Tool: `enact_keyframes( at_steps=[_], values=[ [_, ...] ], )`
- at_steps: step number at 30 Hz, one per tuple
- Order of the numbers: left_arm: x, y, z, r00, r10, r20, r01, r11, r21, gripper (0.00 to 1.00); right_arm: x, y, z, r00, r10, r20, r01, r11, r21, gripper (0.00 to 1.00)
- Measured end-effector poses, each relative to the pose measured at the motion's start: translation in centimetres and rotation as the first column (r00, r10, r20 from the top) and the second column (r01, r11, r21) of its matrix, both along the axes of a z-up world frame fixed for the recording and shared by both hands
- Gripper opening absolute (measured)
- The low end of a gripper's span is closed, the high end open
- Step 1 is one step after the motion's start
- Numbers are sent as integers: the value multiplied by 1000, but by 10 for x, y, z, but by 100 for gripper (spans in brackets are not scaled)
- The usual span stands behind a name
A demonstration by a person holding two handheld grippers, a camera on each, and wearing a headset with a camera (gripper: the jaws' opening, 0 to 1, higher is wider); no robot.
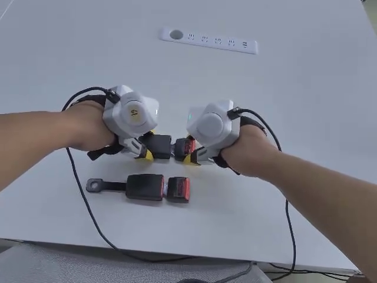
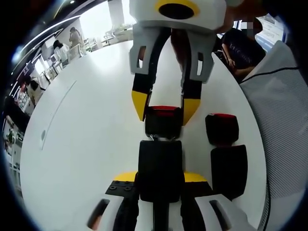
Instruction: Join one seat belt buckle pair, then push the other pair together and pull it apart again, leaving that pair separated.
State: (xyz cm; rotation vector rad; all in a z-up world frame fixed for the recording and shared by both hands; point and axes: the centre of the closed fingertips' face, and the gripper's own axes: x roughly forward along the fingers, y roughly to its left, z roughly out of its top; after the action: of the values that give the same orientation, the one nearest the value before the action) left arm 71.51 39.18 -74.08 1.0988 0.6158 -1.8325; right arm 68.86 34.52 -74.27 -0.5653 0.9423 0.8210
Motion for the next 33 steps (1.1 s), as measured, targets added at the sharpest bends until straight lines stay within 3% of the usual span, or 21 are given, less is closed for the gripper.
enact_keyframes(
  at_steps=[9,11,16,23,33],
  values=[
    [0,0,-1,1000,-5,1,5,1000,4,32,-6,-8,-1,1000,4,-2,-4,1000,-11,30],
    [1,0,-1,1000,-1,0,1,1000,2,32,-7,-13,-2,1000,19,-1,-19,999,-35,31],
    [0,-1,-1,1000,-9,4,9,1000,3,32,-8,-16,-2,1000,9,-13,-9,1000,10,31],
    [-1,-1,-1,1000,-16,6,16,1000,10,32,-12,-20,-2,1000,1,-5,-1,1000,9,32],
    [0,-1,-1,1000,-5,6,5,1000,13,33,-27,-45,-4,1000,-22,-3,22,1000,-3,32]
  ],
)
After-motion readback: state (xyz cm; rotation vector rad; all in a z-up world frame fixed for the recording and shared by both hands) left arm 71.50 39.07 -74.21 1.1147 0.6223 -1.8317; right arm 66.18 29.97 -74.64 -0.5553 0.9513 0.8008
